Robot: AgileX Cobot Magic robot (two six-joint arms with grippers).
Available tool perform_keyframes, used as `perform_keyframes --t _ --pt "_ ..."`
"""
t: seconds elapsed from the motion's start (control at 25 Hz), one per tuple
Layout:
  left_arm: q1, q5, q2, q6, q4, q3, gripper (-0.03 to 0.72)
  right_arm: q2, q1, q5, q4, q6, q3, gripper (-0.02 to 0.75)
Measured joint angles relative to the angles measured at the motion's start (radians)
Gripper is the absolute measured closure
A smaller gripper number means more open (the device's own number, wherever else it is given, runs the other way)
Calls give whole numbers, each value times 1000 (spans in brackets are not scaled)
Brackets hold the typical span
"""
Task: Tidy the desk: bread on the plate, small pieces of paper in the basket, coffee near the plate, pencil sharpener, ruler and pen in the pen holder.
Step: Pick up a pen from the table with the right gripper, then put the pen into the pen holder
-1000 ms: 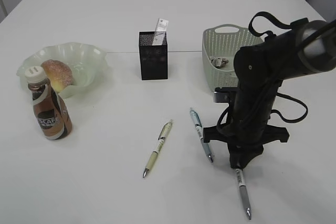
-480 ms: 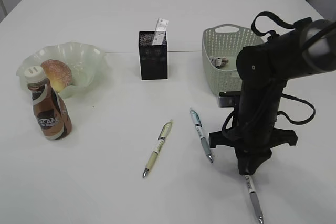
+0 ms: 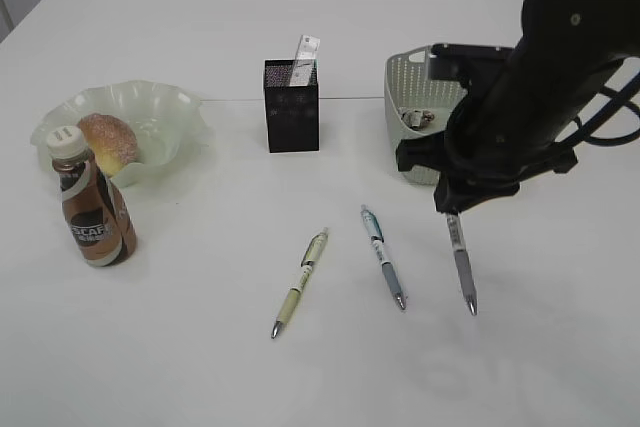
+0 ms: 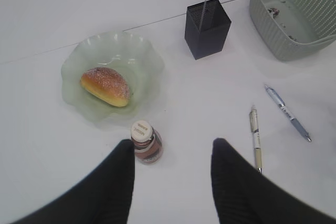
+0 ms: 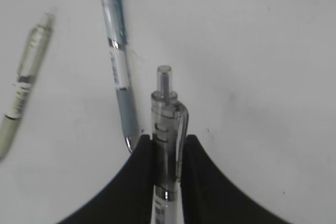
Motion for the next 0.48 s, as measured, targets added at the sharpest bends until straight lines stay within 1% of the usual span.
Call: perform_keyframes --t 0.16,0.24,0.36,0.48 --pt "0 0 0 0 0 0 339 -67 0 -99 -27 -61 3 662" --pt "0 0 0 0 0 0 339 -91 0 -154 -61 -104 5 662" --pt "0 0 0 0 0 0 339 -107 0 -267 -111 -149 9 662" --pt "0 0 0 0 0 0 339 -109 0 -420 -130 -162 9 662"
